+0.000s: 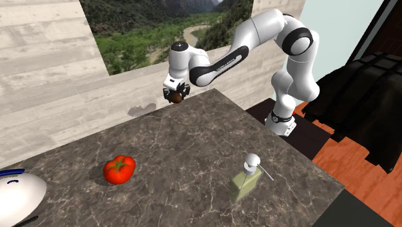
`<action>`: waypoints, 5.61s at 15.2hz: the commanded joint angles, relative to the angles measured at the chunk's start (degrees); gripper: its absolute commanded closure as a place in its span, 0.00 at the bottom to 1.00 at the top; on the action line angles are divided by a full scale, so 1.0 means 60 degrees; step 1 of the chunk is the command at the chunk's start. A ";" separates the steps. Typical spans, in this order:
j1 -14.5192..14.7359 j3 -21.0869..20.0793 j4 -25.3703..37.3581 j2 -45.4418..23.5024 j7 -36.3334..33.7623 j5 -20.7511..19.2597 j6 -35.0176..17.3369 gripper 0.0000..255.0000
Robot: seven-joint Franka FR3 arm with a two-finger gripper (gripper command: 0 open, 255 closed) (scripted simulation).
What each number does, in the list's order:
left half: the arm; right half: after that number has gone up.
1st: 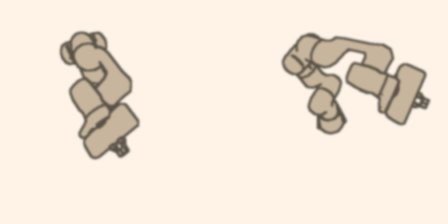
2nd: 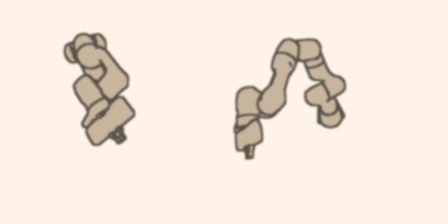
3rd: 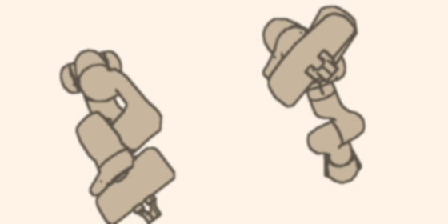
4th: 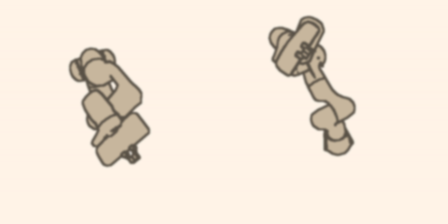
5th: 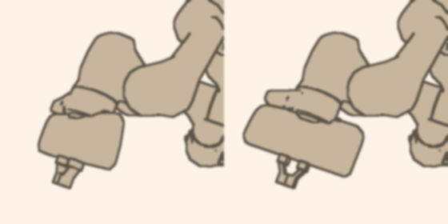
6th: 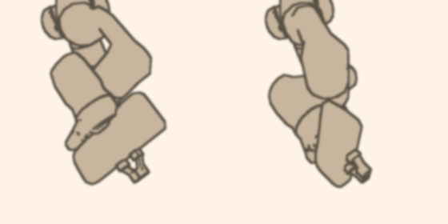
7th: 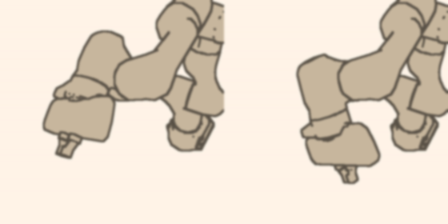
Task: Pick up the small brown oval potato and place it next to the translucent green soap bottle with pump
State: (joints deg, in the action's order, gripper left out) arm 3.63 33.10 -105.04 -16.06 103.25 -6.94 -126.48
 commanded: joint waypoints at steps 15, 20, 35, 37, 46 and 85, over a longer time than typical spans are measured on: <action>0.0095 0.0084 0.1414 0.0560 0.0214 -0.0173 0.1890 1.00; 0.0089 0.0097 0.1985 0.0617 0.0324 -0.0164 0.2500 1.00; -0.0083 0.0136 0.4183 0.0387 0.0790 0.0071 0.4444 1.00; -0.0132 0.0143 0.4547 0.0302 0.0869 0.0131 0.4724 1.00; 0.1330 -0.0437 0.2519 0.2343 -0.1065 -0.1253 0.4887 1.00; 0.4731 -0.5317 0.0097 0.4247 -0.9194 -0.1245 0.6602 1.00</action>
State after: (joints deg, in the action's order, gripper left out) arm 32.02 1.17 -103.48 9.27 48.28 -14.42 -86.04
